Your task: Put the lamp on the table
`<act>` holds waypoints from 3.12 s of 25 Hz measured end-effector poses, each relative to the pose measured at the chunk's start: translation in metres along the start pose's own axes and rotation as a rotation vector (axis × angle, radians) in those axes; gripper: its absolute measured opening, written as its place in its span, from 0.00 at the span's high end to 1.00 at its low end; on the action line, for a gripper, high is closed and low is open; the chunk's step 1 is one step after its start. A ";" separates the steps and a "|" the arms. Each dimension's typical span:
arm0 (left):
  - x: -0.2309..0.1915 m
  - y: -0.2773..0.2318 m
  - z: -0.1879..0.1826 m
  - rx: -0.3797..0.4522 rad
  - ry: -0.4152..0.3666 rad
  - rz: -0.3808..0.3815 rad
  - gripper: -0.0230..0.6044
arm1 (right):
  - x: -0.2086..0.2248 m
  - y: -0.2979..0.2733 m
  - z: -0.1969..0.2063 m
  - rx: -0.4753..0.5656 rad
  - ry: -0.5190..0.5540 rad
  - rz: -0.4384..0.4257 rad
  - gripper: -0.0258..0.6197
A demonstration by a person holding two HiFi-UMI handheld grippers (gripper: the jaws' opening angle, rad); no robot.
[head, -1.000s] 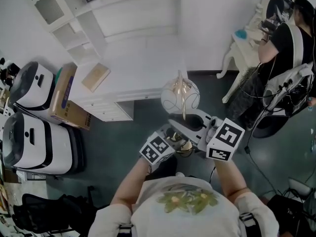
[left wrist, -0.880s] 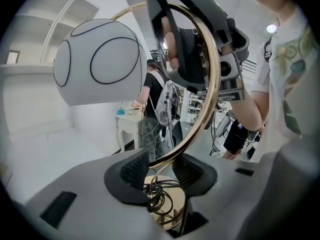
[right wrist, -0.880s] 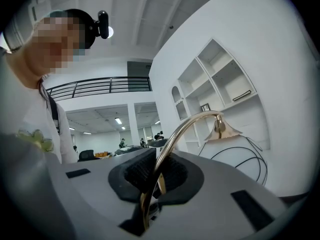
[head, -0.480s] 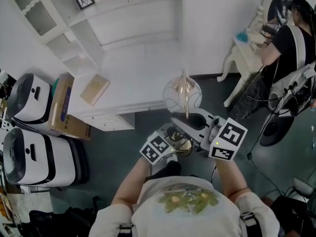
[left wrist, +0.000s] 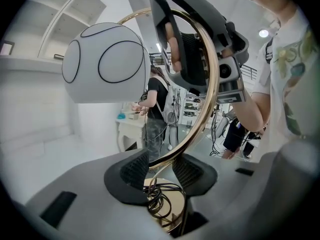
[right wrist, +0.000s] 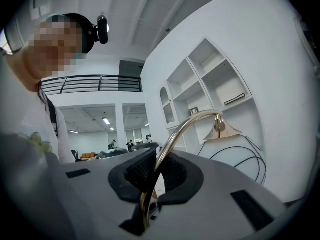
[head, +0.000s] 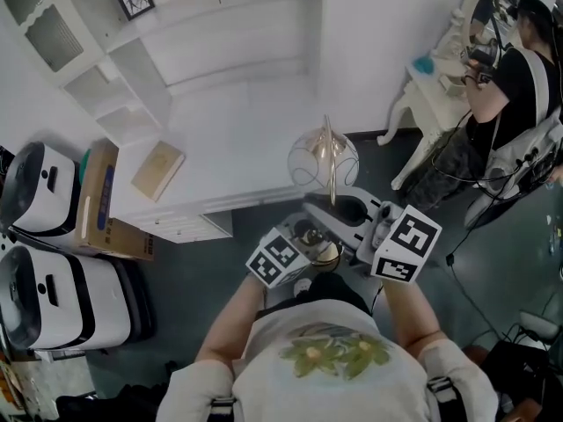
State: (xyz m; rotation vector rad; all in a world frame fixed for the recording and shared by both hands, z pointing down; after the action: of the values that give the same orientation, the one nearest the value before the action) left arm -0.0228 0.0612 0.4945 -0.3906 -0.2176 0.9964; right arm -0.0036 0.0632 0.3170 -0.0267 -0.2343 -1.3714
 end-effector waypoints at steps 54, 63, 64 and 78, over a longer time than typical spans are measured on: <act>-0.175 -0.115 -0.075 0.013 -0.014 0.000 0.71 | 0.209 -0.025 -0.056 0.002 0.041 0.005 0.91; -0.193 -0.138 -0.081 0.019 0.000 -0.008 0.71 | 0.239 -0.021 -0.058 -0.006 0.034 -0.008 0.91; -0.195 -0.140 -0.082 0.018 0.003 -0.011 0.71 | 0.243 -0.020 -0.059 -0.007 0.033 -0.011 0.91; -0.229 -0.172 -0.086 0.004 0.024 -0.061 0.71 | 0.291 -0.018 -0.061 -0.006 0.017 -0.044 0.91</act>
State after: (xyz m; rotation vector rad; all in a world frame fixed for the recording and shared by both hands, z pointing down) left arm 0.0192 -0.2345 0.4871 -0.3903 -0.2049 0.9311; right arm 0.0403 -0.2309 0.3082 -0.0145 -0.2178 -1.4156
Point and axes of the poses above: the fingertips, and each gripper's own axes: y backward along the fingers, x to its right, z out of its underside, the point moved 5 cm from there along y, backward along the fingers, and after that the axes turned 12 degrees about -z, right-handed, at the moved point
